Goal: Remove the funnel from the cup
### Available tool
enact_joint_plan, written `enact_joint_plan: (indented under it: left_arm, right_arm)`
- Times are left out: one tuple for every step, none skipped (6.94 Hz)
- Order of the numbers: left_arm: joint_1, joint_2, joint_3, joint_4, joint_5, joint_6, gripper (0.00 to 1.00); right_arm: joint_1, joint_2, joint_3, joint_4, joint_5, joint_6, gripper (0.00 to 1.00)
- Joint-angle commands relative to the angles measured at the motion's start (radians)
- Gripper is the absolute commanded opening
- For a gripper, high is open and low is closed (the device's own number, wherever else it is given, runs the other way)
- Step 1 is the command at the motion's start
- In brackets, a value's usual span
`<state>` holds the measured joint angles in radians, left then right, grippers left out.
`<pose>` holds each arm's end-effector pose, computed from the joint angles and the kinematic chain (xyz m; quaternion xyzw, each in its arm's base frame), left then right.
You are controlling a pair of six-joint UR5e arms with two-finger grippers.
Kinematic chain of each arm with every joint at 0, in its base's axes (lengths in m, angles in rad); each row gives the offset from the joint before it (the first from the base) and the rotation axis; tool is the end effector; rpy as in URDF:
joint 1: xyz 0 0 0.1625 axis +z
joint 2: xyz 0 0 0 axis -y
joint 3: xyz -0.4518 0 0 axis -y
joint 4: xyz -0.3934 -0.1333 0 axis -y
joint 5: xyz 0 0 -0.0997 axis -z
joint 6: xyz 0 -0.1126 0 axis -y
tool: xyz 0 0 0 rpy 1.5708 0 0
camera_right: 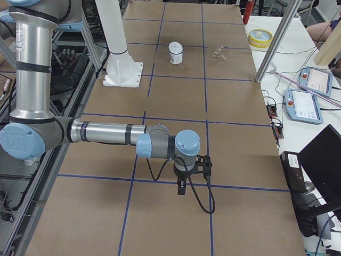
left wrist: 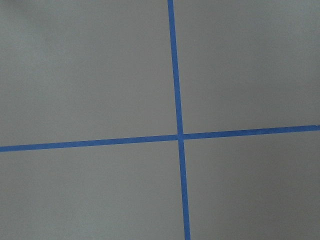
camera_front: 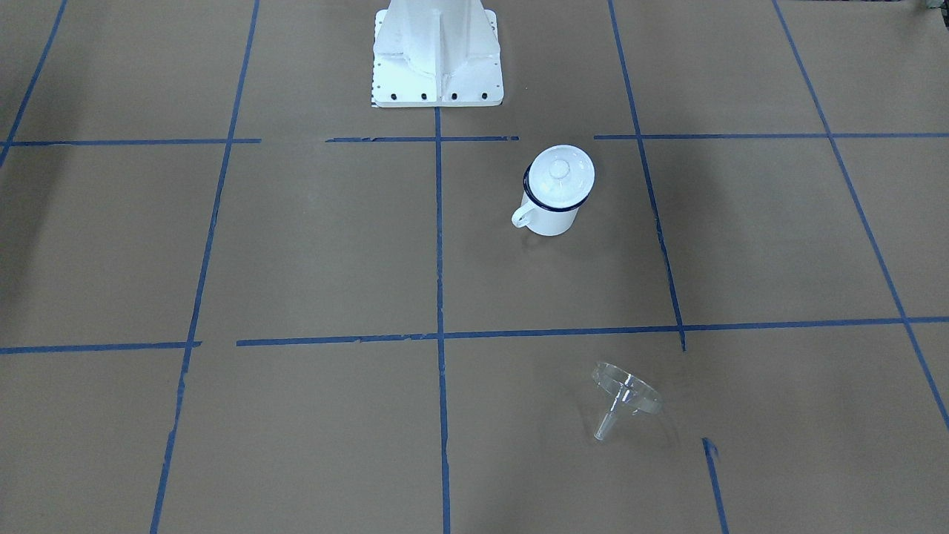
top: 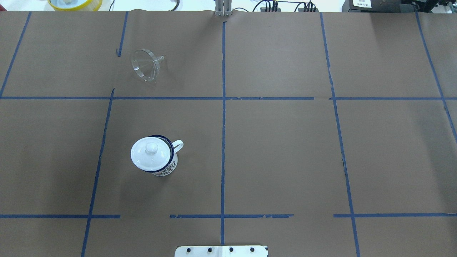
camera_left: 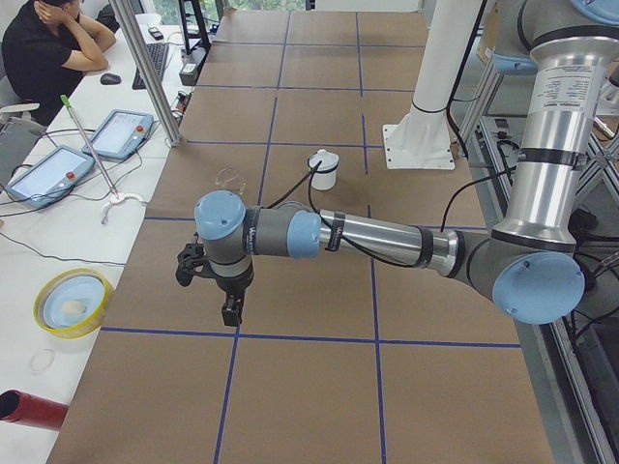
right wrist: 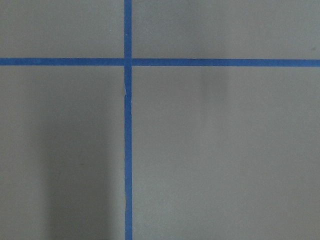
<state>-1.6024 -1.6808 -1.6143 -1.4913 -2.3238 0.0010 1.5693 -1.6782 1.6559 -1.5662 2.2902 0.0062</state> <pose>-0.0735 -0.5418 0.6260 0.0404 0.3668 -0.0006 0.9294 0.0584 -0.4431 0.7069 -0.0096 -0.3519 0.0053 0.9360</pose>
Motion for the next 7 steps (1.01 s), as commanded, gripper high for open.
enact_joint_plan:
  left_arm:
    - [0.005, 0.006, 0.045, -0.114, -0.003, -0.019, 1.0]
    - [0.007, 0.007, 0.05, -0.116, -0.002, -0.021, 1.0]
    - [0.007, 0.006, 0.053, -0.112, -0.005, -0.019, 1.0]
    - [0.007, 0.009, 0.05, -0.109, -0.006, -0.013, 1.0]
    - [0.007, 0.01, 0.054, -0.107, -0.023, -0.013, 1.0]
    - [0.005, 0.015, 0.059, -0.107, -0.025, -0.013, 1.0]
    - [0.007, 0.013, 0.057, -0.107, -0.026, -0.013, 1.0]
  right_arm:
    - [0.0, 0.0, -0.001, 0.0, 0.0, 0.0, 1.0]
    - [0.0, 0.0, -0.001, 0.0, 0.0, 0.0, 1.0]
    - [0.0, 0.0, 0.001, 0.0, 0.0, 0.0, 1.0]
    - [0.0, 0.0, -0.001, 0.0, 0.0, 0.0, 1.0]
    - [0.0, 0.0, -0.001, 0.0, 0.0, 0.0, 1.0]
    - [0.0, 0.0, 0.001, 0.0, 0.0, 0.0, 1.0]
    - [0.0, 0.0, 0.001, 0.0, 0.0, 0.0, 1.0]
